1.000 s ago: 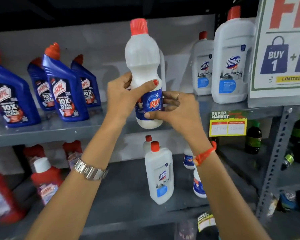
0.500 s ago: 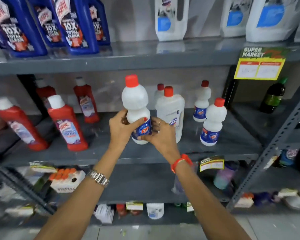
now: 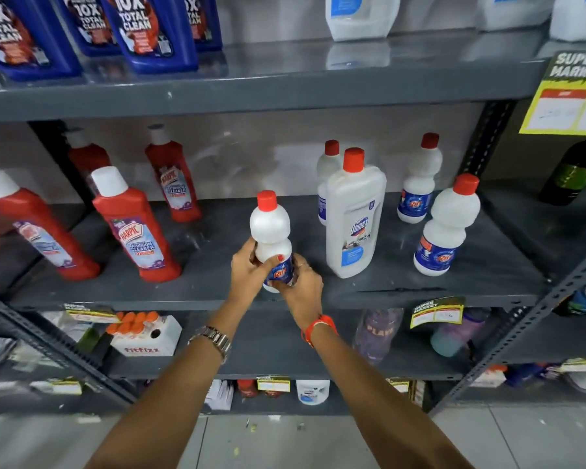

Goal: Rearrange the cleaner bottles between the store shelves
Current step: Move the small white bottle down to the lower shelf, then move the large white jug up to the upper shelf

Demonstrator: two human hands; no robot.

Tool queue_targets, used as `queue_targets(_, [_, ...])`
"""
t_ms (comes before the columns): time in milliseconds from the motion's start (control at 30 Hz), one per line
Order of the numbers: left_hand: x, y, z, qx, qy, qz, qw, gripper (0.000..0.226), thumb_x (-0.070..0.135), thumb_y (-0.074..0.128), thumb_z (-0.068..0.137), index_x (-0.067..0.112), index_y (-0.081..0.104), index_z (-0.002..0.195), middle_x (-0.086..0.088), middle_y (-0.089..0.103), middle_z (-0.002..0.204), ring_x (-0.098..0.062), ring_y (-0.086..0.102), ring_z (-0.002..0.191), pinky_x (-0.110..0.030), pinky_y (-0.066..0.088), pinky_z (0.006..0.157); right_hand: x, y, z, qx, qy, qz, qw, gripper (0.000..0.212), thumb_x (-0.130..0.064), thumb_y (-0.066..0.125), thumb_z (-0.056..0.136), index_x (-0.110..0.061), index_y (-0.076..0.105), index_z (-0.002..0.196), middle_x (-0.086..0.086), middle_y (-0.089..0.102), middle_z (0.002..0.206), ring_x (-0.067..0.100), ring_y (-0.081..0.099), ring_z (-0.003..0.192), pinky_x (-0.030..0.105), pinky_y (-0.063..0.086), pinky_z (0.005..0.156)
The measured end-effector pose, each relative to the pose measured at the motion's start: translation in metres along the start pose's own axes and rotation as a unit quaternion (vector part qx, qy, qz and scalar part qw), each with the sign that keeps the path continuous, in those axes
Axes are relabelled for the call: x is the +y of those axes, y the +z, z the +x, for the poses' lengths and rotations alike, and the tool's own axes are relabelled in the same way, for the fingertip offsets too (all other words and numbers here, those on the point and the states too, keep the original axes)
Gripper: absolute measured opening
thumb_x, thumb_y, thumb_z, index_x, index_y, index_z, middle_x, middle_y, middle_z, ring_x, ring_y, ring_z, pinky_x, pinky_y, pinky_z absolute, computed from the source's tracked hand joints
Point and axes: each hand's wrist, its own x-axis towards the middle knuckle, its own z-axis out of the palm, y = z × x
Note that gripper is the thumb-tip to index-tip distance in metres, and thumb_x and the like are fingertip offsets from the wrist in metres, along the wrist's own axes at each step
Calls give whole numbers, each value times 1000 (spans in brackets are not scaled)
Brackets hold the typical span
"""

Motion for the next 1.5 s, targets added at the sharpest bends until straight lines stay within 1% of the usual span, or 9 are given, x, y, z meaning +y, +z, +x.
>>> queue_targets(200, [-3,6,9,5,-9,9,1000,42,1,67,77,-1,53,116,-11,63,106,-27,62,95,-8,51,71,-1,-12,6,-20,-16,7,1000,56,-2,71,72,-12,51,123,10,63,120,19,59,107,32,49,97])
queue_targets(400, [11,34,-23,262,45,31,964,52,19,80,66,9,56,111,-12,48,110,-17,46,97,-18,43,79,-4,-83,7,287,-62,123,948,27,5,62,75,-17,66,91,2,69,94,18,66,88,28,56,81])
queue_targets(567, [34,81,-23,63,87,-36,994,38,18,75,72,24,55,103,11,53,101,-2,53,92,-19,47,71,7,-138,56,269,8,-46,962,40,4,62,75,-9,57,112,16,58,120,28,55,109,28,42,91])
queue_targets(700, [32,109,-4,-16,18,-125,992,57,11,72,75,15,41,123,-2,50,126,-8,52,116,-18,47,91,22,-144,84,141,66,-79,985,55,0,59,81,-7,40,132,18,47,138,33,44,127,37,37,103])
queue_targets(767, [29,116,1,-49,-10,-137,989,57,6,68,78,14,38,126,-3,51,128,-8,53,116,-26,49,96,26,-144,93,77,76,-82,991,45,-2,54,84,-5,42,128,19,53,131,36,49,121,38,42,97])
queue_targets(867, [24,119,3,-28,-4,-131,991,47,3,62,82,13,44,123,-2,57,120,5,59,105,-16,52,86,32,-146,95,38,64,-102,992,30,-4,50,86,-5,50,116,20,62,118,37,57,109,36,46,89])
queue_targets(1200, [49,101,-36,-60,56,-115,990,46,-3,52,86,15,43,128,6,52,127,2,56,111,-12,48,87,44,-146,30,158,4,-122,980,32,-12,54,88,-7,54,120,17,67,114,34,62,104,43,51,95])
queue_targets(1333, [68,84,-52,-72,76,-112,988,42,-3,50,87,-1,44,128,-13,54,131,-16,56,117,-26,50,95,26,-146,4,213,-46,-108,970,38,-13,57,87,-5,52,124,17,67,114,33,63,102,37,49,93])
queue_targets(1500, [120,61,-50,-53,145,-132,979,40,3,51,88,3,47,127,-6,58,125,-10,58,114,-20,49,93,-29,-154,-16,328,-135,-71,933,37,-14,60,85,-6,56,121,18,73,95,26,66,79,33,53,75])
